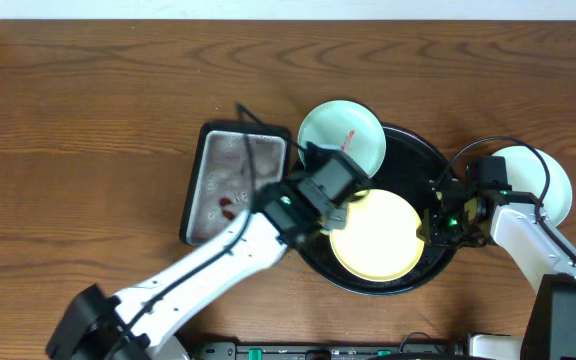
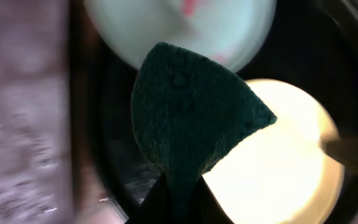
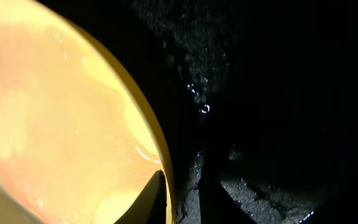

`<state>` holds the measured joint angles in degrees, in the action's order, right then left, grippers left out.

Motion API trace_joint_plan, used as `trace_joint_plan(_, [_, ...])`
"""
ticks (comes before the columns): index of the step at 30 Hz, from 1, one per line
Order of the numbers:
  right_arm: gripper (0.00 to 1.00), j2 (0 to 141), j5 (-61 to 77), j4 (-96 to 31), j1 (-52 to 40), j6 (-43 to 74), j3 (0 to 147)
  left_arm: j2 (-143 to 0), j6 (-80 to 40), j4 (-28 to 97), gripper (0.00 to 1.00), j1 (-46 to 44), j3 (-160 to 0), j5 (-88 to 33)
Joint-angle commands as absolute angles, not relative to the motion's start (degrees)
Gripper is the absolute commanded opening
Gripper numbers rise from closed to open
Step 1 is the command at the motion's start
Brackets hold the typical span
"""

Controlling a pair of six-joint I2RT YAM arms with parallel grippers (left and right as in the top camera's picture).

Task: Clean dirty plates on tray and stack at the side
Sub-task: 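Scrub the yellow plate with the sponge in the left gripper, then return the sponge to the grey tray with the left gripper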

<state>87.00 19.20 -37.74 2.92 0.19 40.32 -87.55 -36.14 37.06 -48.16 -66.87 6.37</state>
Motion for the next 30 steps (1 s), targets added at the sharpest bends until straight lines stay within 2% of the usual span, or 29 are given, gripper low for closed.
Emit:
trace_joint_plan(1, [0.18, 87.0, 18.9, -37.4, 2.9, 0.4, 40.4, -87.2, -35.6, 39.7, 0.08, -41.8, -66.5, 8.2])
trace_joint_plan(13, [0.2, 87.0, 20.0, -33.9, 2.9, 0.4, 37.9, -88.1, -29.6, 34.7, 0.08, -24.5, -58.4, 6.4])
trace_joint_plan(17, [0.19, 87.0, 20.2, -33.5, 2.9, 0.4, 37.8, -89.5, -27.4, 31.3, 0.08, -22.0, -56.0, 4.3])
trace_joint_plan(24, [0.18, 87.0, 20.2, -33.6, 2.9, 0.4, 37.8, -93.3, -27.4, 29.4, 0.17, -20.3, -53.9, 4.3])
trace_joint_plan(28, [0.18, 87.0, 20.2, -33.6, 2.9, 0.4, 37.8, -94.9, -27.4, 29.5, 0.49, -20.3, -53.9, 4.3])
trace_joint_plan(30, [0.18, 87.0, 20.2, -33.6, 2.9, 0.4, 37.8, -95.1, -26.8, 29.7, 0.58, -20.3, -53.9, 4.3])
